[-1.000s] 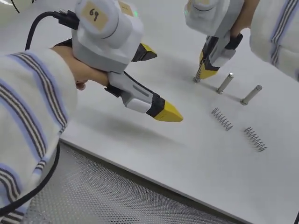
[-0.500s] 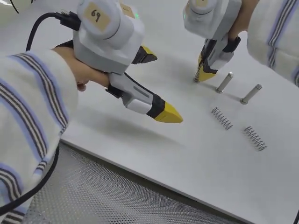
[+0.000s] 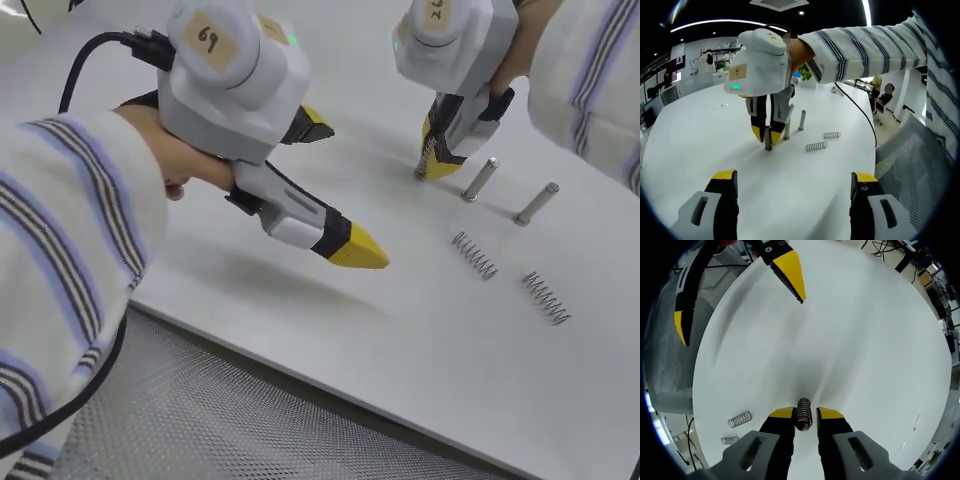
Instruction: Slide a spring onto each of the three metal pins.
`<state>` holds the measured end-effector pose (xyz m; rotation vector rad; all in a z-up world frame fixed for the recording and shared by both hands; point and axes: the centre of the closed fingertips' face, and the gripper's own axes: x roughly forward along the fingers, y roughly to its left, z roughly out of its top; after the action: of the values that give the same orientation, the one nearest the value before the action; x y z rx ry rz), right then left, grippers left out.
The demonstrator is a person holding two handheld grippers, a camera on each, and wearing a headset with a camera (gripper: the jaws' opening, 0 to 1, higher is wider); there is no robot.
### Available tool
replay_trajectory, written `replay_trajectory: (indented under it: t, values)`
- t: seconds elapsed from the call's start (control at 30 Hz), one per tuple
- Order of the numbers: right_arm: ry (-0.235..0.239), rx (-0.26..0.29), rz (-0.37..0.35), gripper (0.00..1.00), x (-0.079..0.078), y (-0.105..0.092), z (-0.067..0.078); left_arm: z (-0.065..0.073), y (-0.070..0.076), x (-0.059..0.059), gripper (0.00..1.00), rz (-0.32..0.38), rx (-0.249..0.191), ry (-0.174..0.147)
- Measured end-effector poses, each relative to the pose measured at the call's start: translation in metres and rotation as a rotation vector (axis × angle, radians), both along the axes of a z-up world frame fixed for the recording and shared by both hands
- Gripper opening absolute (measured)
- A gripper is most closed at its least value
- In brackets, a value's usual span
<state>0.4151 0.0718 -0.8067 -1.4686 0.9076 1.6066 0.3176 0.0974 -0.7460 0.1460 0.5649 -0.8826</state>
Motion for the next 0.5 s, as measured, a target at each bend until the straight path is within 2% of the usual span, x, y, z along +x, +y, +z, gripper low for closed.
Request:
replay_trajectory:
  t: [0.17, 0.3, 0.5]
  values:
    - [-0.006, 0.007, -0.002, 0.15, -0.001, -0.003, 0.005, -0.001, 0.000, 0.000, 0.91, -0.008, 0.013, -0.003]
    - [-0.008, 0.014, -0.010, 0.18, -0.002, -0.005, 0.009, 0.001, -0.002, 0.000, 0.91, -0.008, 0.007, 0.001]
    - [-0.010, 0.044, -0.020, 0.19, -0.005, -0.005, 0.020, -0.002, -0.001, -0.001, 0.91, -0.016, 0.015, 0.009]
